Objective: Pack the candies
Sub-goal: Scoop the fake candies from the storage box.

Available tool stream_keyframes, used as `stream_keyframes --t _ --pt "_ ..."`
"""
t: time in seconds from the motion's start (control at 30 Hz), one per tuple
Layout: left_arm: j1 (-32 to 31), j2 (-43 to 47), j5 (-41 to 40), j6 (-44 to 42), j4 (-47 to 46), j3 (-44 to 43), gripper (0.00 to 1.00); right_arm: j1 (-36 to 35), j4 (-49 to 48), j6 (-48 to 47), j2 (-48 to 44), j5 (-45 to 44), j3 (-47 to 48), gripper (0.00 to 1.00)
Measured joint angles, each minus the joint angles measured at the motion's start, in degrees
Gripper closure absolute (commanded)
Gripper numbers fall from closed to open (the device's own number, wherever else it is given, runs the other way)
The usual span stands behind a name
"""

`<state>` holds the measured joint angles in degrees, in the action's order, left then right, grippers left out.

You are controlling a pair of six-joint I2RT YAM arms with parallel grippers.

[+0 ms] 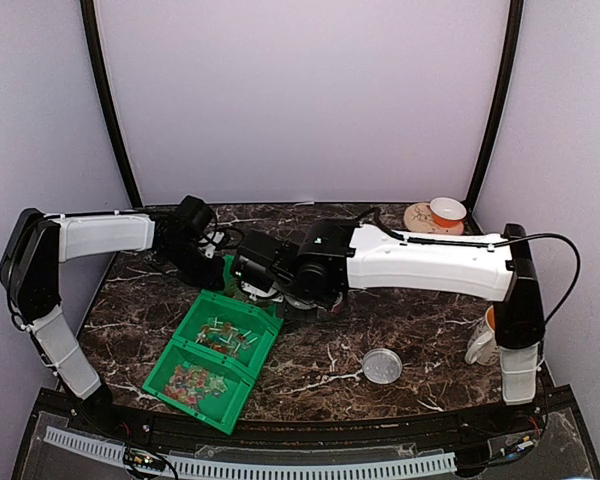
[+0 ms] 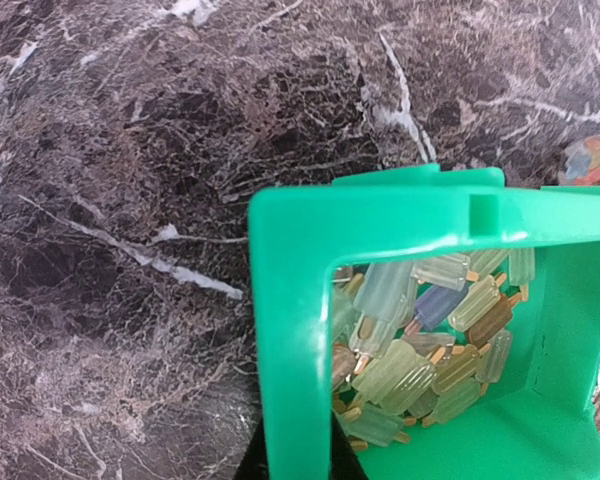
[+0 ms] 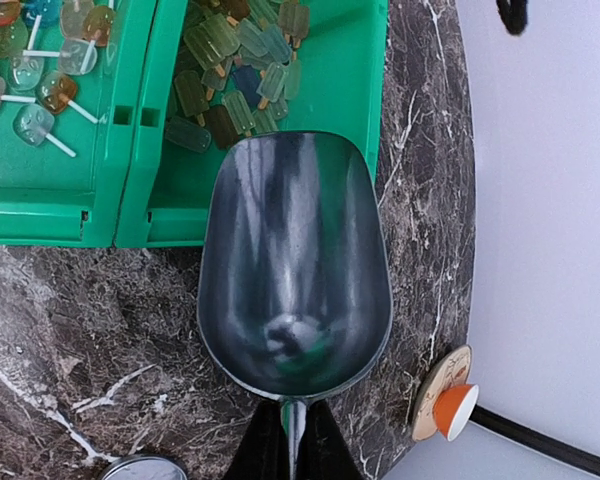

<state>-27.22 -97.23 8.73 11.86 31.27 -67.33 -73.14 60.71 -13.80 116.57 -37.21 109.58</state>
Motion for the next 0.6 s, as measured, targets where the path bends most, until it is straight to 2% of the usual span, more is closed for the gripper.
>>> stream_keyframes --t 0.6 --pt "-3.89 -1.57 -4.5 -2.54 2.51 -0.57 1.0 0.5 2.38 -5.97 15.47 -3.54 10.1 1.0"
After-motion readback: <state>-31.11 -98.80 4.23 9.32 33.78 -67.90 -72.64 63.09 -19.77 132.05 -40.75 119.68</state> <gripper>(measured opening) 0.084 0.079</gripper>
